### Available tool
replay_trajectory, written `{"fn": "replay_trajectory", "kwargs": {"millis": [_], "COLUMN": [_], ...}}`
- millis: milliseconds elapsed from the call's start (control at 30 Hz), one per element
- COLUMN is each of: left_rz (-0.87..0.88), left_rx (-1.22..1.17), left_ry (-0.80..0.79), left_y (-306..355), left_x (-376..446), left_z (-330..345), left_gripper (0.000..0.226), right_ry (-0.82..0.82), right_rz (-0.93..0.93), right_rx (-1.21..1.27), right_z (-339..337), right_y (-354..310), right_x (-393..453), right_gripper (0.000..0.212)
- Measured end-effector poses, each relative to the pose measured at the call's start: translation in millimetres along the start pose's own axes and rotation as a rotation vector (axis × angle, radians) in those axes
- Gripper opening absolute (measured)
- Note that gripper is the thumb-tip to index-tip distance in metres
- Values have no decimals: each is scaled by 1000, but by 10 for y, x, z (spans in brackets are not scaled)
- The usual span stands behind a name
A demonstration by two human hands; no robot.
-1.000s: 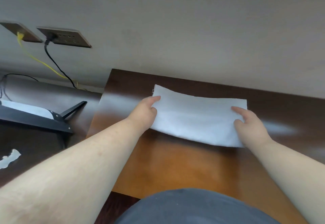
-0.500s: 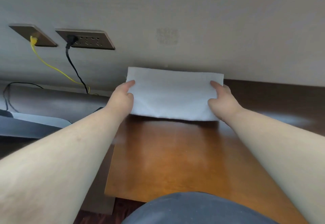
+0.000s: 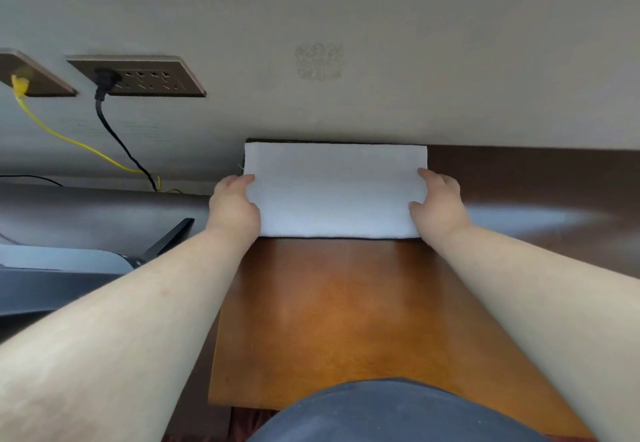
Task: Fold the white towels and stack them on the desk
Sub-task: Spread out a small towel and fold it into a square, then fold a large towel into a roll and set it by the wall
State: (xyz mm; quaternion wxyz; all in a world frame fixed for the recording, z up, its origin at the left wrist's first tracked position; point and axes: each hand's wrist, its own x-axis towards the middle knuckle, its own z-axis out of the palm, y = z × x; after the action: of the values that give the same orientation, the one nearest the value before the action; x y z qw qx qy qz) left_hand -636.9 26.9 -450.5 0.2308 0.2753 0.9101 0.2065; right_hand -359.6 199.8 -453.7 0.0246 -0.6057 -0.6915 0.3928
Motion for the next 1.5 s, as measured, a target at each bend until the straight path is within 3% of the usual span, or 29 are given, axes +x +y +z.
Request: {"fn": "replay_trajectory", "kwargs": {"millis": [100,233,400,500,567,667,967,1200,1333,1500], "left_rz": [152,429,432,432,407,441,733,1047,1146,1228], "left_rx": [183,517,663,687,676,649,584,615,592,466], "left_ry": [70,-115,-198,-213,-233,-235,-225,-221,-224,-236], "left_y": [45,126,43,60,129,355,1593,2781,3614,4567], "left_x": [-105,-195,-157,-151,-195,-324,-1270,-2722,-3753,-4955], "left_z": [66,232,312,291,276,241,146,608,934,1278], "left_gripper": [59,58,61,61,62,63,56,51,51,52], "right_ry": [5,-4,65,-88,-172,-144,189,440,512,606], "right_rz": [-9,-18,-189,-328,-281,-212,-114,50,104,149], "right_rx": [-23,-76,-368,-552,-576,-485,-389,-269,-142,-169], "right_z": [48,62,43,152,195,54,-1450,-2902,-3675,-4482], "right_y": [26,11,-30,-29,19,54,572,1819,2612,3428], "right_x": [4,23,-140,-316,-385,-443,-1094,-2356,-3253,-4218], "right_gripper": [59,58,61,68,72,74,68,65,65,62]}}
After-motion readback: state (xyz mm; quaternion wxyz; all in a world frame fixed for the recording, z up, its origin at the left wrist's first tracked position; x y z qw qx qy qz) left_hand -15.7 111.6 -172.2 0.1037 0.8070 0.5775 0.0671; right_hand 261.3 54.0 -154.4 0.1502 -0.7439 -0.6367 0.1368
